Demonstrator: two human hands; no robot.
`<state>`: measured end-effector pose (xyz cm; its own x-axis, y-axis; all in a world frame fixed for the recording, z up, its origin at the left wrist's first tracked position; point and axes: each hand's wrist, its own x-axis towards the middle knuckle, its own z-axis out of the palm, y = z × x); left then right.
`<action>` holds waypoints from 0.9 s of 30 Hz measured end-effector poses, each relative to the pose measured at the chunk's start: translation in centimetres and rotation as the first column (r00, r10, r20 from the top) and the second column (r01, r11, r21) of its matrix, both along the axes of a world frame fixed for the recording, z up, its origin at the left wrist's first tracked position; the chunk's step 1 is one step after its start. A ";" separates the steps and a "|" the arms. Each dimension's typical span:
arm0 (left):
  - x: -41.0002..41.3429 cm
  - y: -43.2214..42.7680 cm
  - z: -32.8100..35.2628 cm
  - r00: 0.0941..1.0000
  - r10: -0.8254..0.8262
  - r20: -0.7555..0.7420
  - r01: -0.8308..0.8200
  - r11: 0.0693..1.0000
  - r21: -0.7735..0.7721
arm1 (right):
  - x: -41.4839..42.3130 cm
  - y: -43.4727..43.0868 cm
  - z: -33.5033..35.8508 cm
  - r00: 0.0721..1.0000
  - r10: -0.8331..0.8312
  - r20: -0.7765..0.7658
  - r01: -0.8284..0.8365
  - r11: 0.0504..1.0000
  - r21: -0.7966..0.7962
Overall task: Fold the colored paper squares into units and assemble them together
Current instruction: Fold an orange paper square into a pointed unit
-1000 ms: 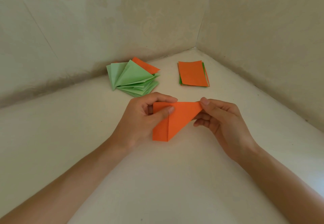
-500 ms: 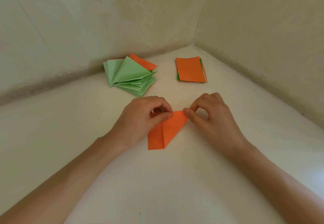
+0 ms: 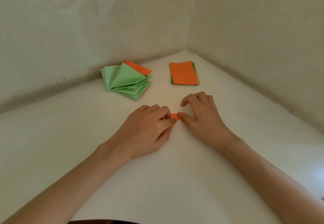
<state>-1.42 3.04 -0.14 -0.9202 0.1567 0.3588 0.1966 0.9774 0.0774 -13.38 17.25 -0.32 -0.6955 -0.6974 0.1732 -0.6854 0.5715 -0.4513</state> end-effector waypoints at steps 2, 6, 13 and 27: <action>0.6 0.0 0.2 0.999 -0.004 0.039 0.007 0.997 -0.075 | 0.0 0.1 0.1 1.000 0.019 0.006 -0.019 0.999 0.033; 2.9 -0.6 0.1 0.998 -0.017 0.068 0.027 0.991 -0.134 | 0.1 0.0 0.2 0.999 0.038 0.000 -0.038 0.998 0.053; 6.4 -1.8 -0.4 0.998 -0.061 -0.001 0.061 0.994 -0.088 | 0.0 0.3 0.2 0.996 0.065 -0.068 -0.066 0.998 -0.008; 3.4 -4.5 -0.2 0.959 -0.084 0.271 -0.074 0.847 0.526 | 1.4 0.7 -0.4 0.805 0.533 -0.262 -0.530 0.843 0.089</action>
<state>2.03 -1.46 -0.35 -0.9922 0.0220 0.1228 0.0950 0.7712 0.6295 -11.97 17.98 -0.69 -0.1436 -0.9472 0.2866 -0.9753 0.0864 -0.2031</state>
